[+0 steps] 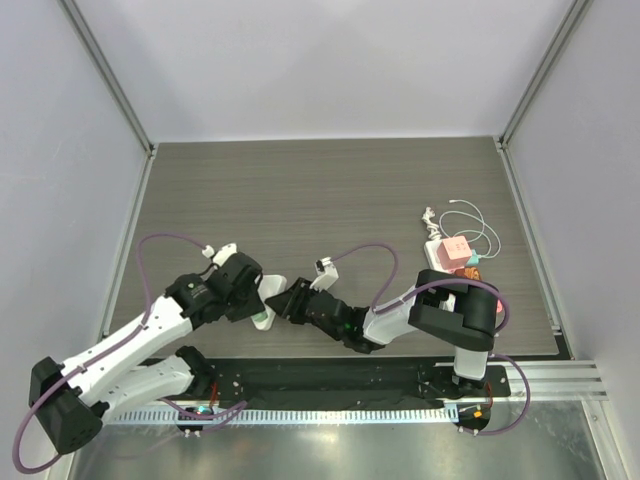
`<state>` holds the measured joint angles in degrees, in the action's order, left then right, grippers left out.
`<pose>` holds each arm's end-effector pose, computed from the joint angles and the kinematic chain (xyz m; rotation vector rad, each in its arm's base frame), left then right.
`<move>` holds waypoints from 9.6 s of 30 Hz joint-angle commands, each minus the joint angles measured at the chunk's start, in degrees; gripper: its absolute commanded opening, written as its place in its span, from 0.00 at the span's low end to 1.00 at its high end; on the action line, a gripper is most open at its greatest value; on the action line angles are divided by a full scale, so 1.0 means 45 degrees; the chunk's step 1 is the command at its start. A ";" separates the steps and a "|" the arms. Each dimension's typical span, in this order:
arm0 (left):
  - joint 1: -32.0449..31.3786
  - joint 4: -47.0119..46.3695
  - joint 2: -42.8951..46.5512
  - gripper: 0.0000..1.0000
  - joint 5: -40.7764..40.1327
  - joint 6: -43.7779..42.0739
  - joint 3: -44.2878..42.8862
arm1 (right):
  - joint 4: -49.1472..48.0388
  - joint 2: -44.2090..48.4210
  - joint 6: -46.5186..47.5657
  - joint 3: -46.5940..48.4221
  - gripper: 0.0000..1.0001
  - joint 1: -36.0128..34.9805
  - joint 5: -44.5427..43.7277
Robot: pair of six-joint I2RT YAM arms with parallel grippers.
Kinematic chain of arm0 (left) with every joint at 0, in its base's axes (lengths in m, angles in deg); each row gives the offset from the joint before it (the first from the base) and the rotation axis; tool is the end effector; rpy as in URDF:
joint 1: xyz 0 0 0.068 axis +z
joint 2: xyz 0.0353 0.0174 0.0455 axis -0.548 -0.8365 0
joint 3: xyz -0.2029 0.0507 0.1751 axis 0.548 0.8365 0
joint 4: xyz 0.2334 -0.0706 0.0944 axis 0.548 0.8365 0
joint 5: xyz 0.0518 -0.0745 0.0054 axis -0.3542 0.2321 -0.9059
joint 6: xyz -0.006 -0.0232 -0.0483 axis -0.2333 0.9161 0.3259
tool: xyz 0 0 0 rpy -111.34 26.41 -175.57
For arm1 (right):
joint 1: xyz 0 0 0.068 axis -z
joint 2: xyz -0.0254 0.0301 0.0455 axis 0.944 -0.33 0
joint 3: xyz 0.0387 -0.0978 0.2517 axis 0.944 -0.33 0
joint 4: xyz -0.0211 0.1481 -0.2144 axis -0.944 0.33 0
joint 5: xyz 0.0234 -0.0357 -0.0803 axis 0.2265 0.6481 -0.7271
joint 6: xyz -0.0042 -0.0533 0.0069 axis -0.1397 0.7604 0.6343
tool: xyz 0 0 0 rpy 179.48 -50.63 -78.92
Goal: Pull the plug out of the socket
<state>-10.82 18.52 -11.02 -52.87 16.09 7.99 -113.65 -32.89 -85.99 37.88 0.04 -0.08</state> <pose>0.1218 -0.1064 0.2398 -0.4743 2.6116 -0.3293 0.1261 0.3188 0.1330 0.2071 2.0549 1.2271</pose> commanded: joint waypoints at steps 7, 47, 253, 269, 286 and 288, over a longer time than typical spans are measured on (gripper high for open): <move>-0.0172 -0.1041 0.3498 0.00 0.1056 -0.0307 0.0531 | 0.0341 -0.0336 0.0692 -0.0890 0.01 0.0651 -0.0664; 0.4594 -1.1021 -1.2216 0.00 0.8282 -0.1656 -0.7078 | -0.3467 -0.0648 0.0711 -0.2784 0.01 0.1081 0.0117; 0.6489 -0.1002 0.1314 0.00 0.5041 -0.3431 -0.2258 | 0.5962 -0.1489 0.0790 0.2664 0.01 0.2117 0.1719; 0.6508 -0.4081 0.0146 0.00 0.4825 -0.3372 -0.2492 | -0.0633 -0.0570 0.0263 -0.1356 0.01 0.2370 0.2889; 0.6450 -0.9847 -0.8646 0.02 0.7855 -0.2532 -0.4955 | -0.4386 -0.0376 -0.0421 -0.4013 0.01 0.3091 0.3085; 0.6450 -1.0919 -0.8842 0.02 0.7930 -0.2475 -0.4487 | -0.4502 -0.0239 -0.0402 -0.4229 0.01 0.3249 0.3183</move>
<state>18.31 -19.64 -51.80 -19.45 5.25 -13.05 -133.78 -35.25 -89.22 21.12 13.33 15.11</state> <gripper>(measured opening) 0.620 0.413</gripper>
